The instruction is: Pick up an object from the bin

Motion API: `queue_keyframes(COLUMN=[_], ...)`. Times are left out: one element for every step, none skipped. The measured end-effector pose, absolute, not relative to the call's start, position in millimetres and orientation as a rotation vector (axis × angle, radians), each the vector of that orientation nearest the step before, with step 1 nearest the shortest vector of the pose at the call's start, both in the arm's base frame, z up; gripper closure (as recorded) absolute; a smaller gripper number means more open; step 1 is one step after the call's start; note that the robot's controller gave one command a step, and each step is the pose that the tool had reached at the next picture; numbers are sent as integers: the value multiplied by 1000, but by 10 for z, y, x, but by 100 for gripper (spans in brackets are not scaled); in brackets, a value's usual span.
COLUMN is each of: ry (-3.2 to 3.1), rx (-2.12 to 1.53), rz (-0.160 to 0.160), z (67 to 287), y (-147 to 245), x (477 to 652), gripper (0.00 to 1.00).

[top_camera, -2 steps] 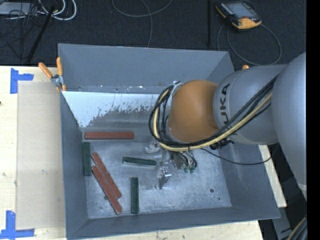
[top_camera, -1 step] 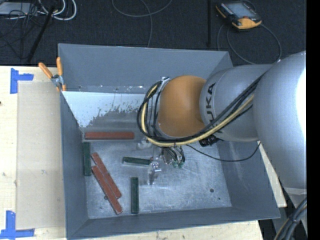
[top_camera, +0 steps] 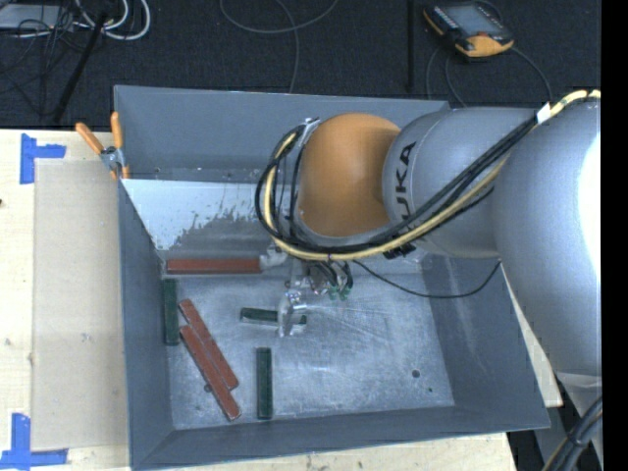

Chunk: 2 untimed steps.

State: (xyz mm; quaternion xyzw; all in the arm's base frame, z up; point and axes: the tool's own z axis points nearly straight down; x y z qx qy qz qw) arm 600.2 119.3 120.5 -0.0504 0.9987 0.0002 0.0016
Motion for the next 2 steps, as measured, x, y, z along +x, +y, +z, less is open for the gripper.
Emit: queue_keyframes(ry=[3135,3125], rx=[-149,-50], rz=[1,12], z=[718,769], y=[1182,1140], x=[5853,6125], gripper=[0,100])
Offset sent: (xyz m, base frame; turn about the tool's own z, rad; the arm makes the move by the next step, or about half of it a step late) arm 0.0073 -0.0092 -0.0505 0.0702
